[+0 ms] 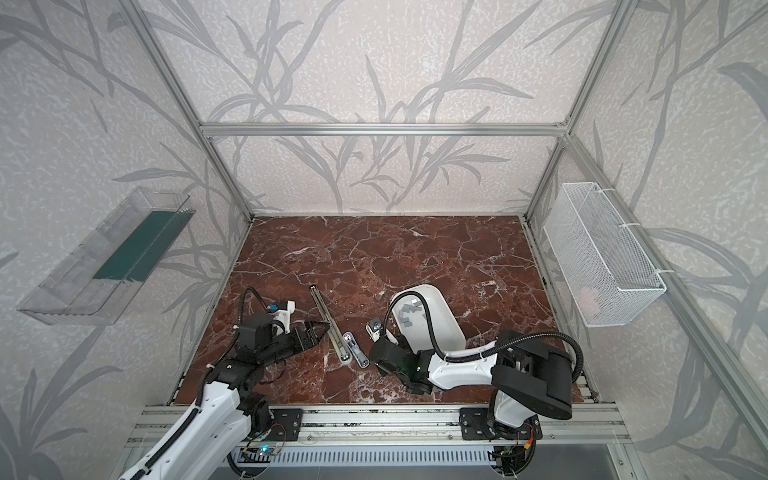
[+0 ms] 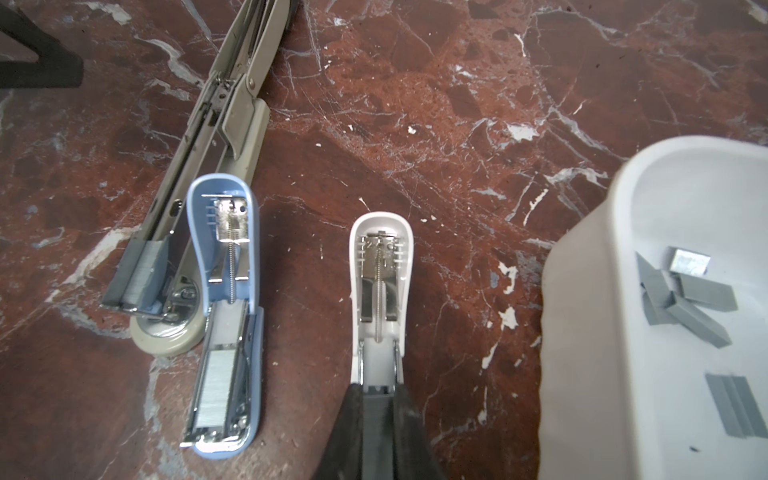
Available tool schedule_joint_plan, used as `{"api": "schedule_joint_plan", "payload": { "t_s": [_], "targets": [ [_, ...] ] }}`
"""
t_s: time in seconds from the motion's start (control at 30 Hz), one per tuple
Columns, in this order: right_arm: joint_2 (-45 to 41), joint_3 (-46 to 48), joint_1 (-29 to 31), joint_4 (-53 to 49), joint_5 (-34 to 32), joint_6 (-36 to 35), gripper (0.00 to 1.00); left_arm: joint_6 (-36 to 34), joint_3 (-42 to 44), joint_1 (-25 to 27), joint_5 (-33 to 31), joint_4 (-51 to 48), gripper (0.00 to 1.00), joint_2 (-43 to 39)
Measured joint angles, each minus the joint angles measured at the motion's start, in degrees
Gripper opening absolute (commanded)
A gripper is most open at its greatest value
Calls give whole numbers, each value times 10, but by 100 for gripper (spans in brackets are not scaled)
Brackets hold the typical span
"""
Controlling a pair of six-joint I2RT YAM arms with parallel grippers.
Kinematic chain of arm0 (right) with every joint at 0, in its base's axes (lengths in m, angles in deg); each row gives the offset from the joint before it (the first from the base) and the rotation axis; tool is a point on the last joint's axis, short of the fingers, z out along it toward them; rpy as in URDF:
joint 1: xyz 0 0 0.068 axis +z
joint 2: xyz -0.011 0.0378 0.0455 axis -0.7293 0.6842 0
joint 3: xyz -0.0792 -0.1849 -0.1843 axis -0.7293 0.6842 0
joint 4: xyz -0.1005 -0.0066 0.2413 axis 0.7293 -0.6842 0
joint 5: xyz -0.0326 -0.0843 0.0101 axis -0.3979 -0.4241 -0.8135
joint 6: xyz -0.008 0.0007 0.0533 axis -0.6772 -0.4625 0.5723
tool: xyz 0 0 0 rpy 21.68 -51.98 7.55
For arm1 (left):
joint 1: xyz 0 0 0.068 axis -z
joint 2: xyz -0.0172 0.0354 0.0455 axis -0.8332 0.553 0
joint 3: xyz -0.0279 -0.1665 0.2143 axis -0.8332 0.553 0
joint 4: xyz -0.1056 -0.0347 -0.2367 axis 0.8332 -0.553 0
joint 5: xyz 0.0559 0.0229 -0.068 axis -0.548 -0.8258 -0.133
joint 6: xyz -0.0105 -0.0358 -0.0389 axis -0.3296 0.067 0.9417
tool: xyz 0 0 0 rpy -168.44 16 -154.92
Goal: Load the staples into the stapler
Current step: 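Lower the staple strip toward the white stapler's channel with the right gripper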
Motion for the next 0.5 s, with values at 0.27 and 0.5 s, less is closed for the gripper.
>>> {"api": "schedule_joint_plan", "payload": {
  "t_s": [0.27,0.5],
  "targets": [
    [10,-3,-1,0,0,8,5,0,0,0,-2,0,99,-3],
    [15,-4,-7,0,0,10,5,0,0,0,-4,0,99,-8]
  ]
}}
